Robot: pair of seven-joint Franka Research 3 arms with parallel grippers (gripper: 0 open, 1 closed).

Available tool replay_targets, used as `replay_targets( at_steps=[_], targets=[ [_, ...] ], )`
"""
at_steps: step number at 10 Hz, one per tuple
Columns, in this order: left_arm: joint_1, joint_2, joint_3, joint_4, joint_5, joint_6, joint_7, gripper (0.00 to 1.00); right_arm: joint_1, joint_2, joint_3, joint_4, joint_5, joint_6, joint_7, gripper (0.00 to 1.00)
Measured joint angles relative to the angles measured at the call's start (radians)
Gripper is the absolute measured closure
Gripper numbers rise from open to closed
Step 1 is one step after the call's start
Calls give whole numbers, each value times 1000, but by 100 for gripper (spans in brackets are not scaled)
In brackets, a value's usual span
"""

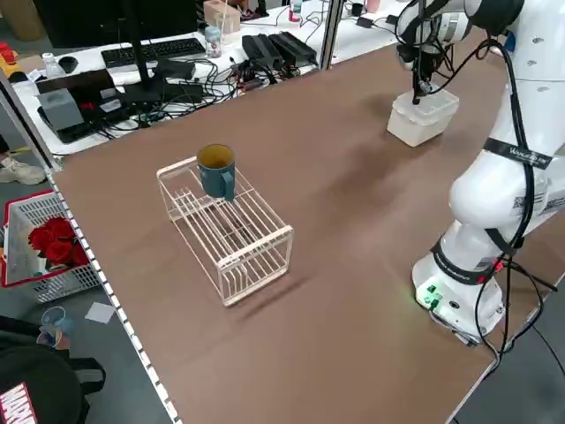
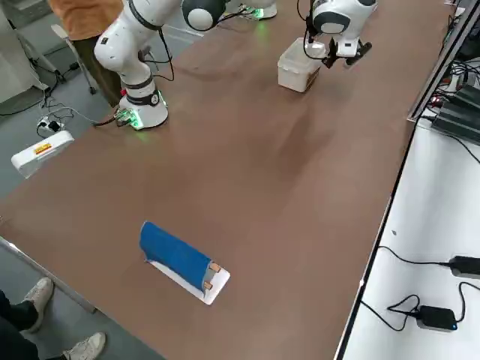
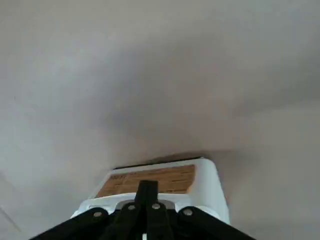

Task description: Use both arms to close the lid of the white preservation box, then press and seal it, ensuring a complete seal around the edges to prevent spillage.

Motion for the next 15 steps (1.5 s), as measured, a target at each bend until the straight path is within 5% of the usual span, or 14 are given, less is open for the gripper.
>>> replay_targets(
  at_steps=[15],
  targets=[
    [7,-4,-2,-8,3,14,0,99,102,81,3,26,-55,53,-27,99]
  ],
)
